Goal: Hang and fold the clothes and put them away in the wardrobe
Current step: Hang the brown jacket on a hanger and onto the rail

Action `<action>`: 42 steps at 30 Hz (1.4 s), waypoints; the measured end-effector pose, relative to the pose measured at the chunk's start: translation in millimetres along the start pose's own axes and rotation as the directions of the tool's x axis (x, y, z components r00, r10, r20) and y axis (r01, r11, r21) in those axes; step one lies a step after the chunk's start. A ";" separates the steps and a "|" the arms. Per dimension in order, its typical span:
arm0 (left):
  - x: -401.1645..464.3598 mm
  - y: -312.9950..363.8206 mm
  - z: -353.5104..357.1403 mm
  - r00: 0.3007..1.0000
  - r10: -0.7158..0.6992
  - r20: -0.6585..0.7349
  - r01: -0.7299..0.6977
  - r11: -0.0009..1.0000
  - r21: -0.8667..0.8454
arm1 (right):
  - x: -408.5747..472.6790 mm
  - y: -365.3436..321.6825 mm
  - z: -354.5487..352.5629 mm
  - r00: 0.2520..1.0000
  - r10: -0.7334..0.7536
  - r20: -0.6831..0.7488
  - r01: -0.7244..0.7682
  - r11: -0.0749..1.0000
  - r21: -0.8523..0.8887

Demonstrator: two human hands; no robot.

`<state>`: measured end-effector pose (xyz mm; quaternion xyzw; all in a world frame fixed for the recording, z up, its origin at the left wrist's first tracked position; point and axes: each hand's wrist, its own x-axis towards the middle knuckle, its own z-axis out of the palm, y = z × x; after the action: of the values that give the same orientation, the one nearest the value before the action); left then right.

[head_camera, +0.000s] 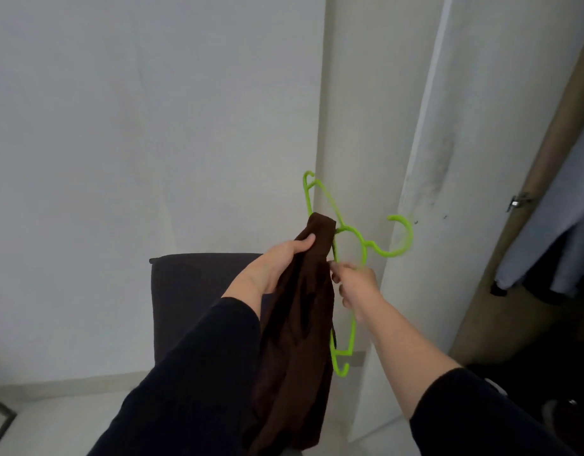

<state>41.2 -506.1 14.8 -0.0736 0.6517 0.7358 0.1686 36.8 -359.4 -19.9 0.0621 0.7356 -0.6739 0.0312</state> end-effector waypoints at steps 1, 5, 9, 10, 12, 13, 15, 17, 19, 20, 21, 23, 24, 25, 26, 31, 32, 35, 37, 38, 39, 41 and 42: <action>0.5 2.2 14.8 1.000 -0.001 -0.013 0.001 1.000 0.007 | -1.5 -0.8 -11.6 0.999 -0.024 -0.030 0.023 1.000 -0.015; 10.2 14.6 64.1 0.976 0.153 -0.154 -0.110 0.960 0.256 | -12.1 -8.1 -71.6 0.989 -0.069 -0.129 0.053 0.991 -0.125; 7.0 22.0 112.3 0.944 0.293 -0.151 -0.208 0.885 0.417 | -29.5 -14.9 -143.1 0.980 -0.069 -0.187 0.041 0.987 -0.152; 5.9 22.5 123.2 0.932 0.344 -0.119 -0.245 0.834 0.495 | -35.5 -16.2 -159.0 0.979 -0.072 -0.191 0.038 0.984 -0.175; 4.9 23.5 146.3 0.895 0.436 -0.094 -0.256 0.675 0.692 | -48.8 -18.3 -188.3 0.971 -0.087 -0.222 0.036 0.975 -0.220; 6.1 24.8 158.7 0.873 0.478 -0.098 -0.247 0.606 0.756 | -56.0 -18.6 -202.3 0.966 -0.094 -0.242 0.035 0.971 -0.238; 7.6 31.2 182.1 0.831 0.546 -0.107 -0.255 0.545 0.799 | -69.2 -15.0 -230.5 0.954 -0.131 -0.269 0.047 0.953 -0.299; 6.6 39.0 201.0 0.794 0.592 -0.141 -0.277 0.557 0.783 | -84.0 -8.8 -258.8 0.945 -0.166 -0.282 0.055 0.931 -0.361; 6.3 46.8 213.7 0.765 0.612 -0.199 -0.302 0.614 0.729 | -99.9 -1.6 -286.3 0.935 -0.186 -0.302 0.046 0.908 -0.417; 7.0 50.5 218.4 0.757 0.609 -0.236 -0.307 0.650 0.695 | -107.2 2.2 -299.3 0.932 -0.187 -0.312 0.039 0.903 -0.427; 6.6 53.3 222.9 0.756 0.598 -0.265 -0.302 0.678 0.670 | -114.9 4.8 -311.2 0.930 -0.184 -0.318 0.031 0.902 -0.431; 6.0 56.8 231.5 0.774 0.571 -0.274 -0.286 0.701 0.653 | -128.7 9.4 -332.0 0.937 -0.165 -0.308 0.016 0.900 -0.435; 3.3 57.2 237.6 0.792 0.557 -0.250 -0.288 0.702 0.652 | -133.9 11.8 -341.3 0.942 -0.159 -0.295 0.012 0.895 -0.447; 0.1 57.0 244.0 0.808 0.548 -0.218 -0.300 0.700 0.648 | -138.3 14.0 -348.9 0.947 -0.156 -0.279 0.008 0.885 -0.466; -0.1 56.1 250.0 0.824 0.537 -0.183 -0.318 0.704 0.635 | -141.2 16.5 -355.9 0.952 -0.160 -0.262 0.010 0.870 -0.492; -5.5 50.2 282.4 0.870 0.492 0.022 -0.404 0.688 0.603 | -150.7 18.7 -377.6 0.959 -0.200 -0.203 0.049 0.818 -0.573; -7.3 49.7 287.4 0.867 0.495 0.054 -0.410 0.647 0.643 | -152.0 17.1 -381.1 0.959 -0.206 -0.197 0.056 0.813 -0.579; -16.6 49.3 297.4 0.839 0.534 0.104 -0.395 0.468 0.790 | -156.7 6.2 -392.1 0.962 -0.215 -0.170 0.075 0.803 -0.592; -23.1 48.5 299.2 0.838 0.532 0.123 -0.384 0.412 0.826 | -162.6 -6.6 -397.3 0.961 -0.236 -0.143 0.113 0.809 -0.577; -27.0 47.5 300.3 0.841 0.523 0.140 -0.393 0.411 0.823 | -164.8 -13.1 -398.6 0.960 -0.245 -0.132 0.127 0.807 -0.576; -31.2 46.2 302.9 0.843 0.512 0.164 -0.411 0.418 0.810 | -166.0 -18.3 -398.4 0.960 -0.249 -0.124 0.131 0.799 -0.586; -39.8 42.9 314.1 0.844 0.489 0.223 -0.459 0.442 0.771 | -164.0 -23.4 -392.8 0.964 -0.243 -0.112 0.120 0.765 -0.632; -44.2 41.5 323.0 0.838 0.480 0.260 -0.490 0.450 0.747 | -161.5 -23.4 -387.2 0.963 -0.244 -0.112 0.116 0.753 -0.647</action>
<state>104.1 -198.9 113.2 0.2013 0.8989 0.3880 -0.0297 208.2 16.0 58.9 0.0402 0.9217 -0.3764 -0.0849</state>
